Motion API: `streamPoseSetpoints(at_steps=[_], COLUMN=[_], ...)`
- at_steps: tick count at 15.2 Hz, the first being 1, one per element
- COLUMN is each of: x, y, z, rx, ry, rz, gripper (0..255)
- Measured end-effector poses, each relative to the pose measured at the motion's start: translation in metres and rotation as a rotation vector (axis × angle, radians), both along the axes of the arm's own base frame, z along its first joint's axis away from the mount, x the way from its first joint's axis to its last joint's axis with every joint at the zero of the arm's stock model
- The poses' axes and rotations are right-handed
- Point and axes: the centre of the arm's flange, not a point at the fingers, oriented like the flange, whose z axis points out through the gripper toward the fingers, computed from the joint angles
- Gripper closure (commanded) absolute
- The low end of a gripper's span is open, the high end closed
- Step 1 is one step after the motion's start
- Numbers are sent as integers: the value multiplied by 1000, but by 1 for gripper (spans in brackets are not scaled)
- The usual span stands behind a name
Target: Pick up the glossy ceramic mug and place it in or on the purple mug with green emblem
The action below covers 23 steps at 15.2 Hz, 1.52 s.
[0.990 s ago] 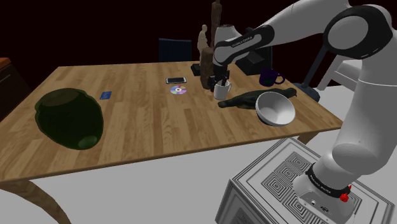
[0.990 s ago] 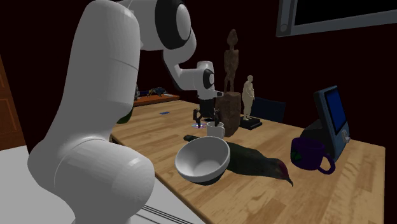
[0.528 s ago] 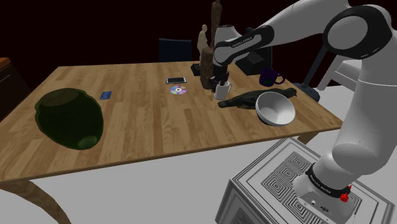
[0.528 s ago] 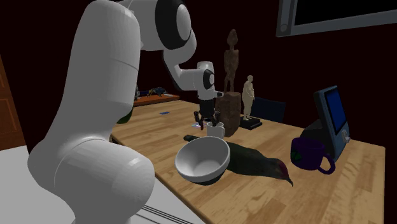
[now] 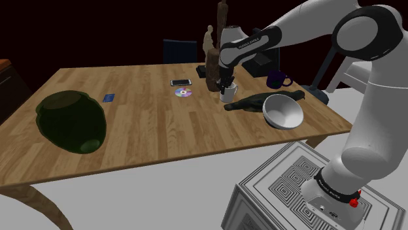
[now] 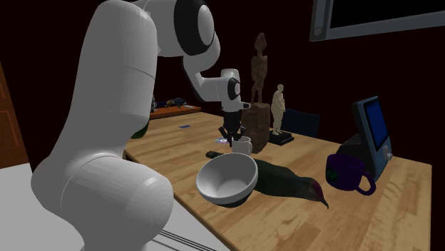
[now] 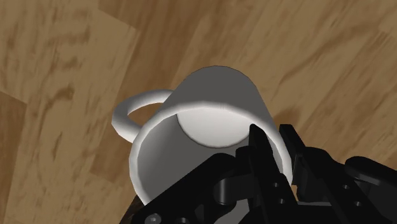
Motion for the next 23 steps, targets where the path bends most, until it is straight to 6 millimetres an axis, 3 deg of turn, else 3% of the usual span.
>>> streamPoseSetpoints(at_steps=[4,23], x=[0,0], y=[0,0], z=[10,111], rx=[0,0], ry=[0,0], rz=[0,0], gripper=[255,255])
